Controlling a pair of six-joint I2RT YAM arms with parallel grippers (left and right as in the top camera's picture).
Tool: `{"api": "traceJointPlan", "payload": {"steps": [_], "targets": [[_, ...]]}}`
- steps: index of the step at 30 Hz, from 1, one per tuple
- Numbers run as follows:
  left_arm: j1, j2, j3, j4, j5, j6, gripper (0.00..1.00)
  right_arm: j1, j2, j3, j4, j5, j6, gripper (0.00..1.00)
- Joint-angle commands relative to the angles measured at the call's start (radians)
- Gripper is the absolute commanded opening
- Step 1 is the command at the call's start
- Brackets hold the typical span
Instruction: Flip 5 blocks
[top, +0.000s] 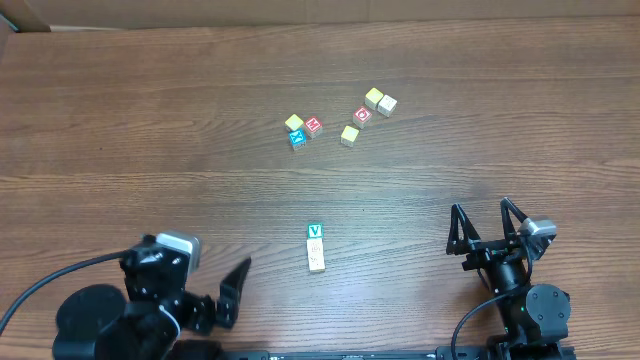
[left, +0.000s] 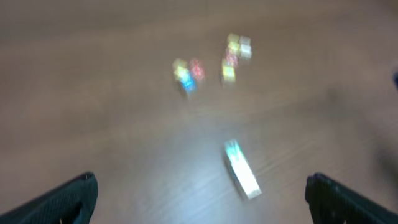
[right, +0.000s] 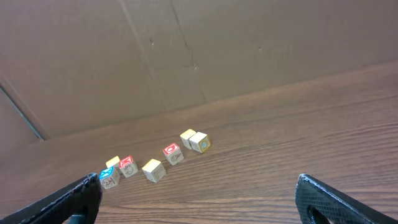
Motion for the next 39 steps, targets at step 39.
{"api": "traceJointPlan", "payload": {"steps": [39], "targets": [[0.004,-0.486,-1.100,1.096,-0.111,0.067,1.00,-0.005,-0.010,-0.011,0.006,-0.009,-0.022,1.00]]}}
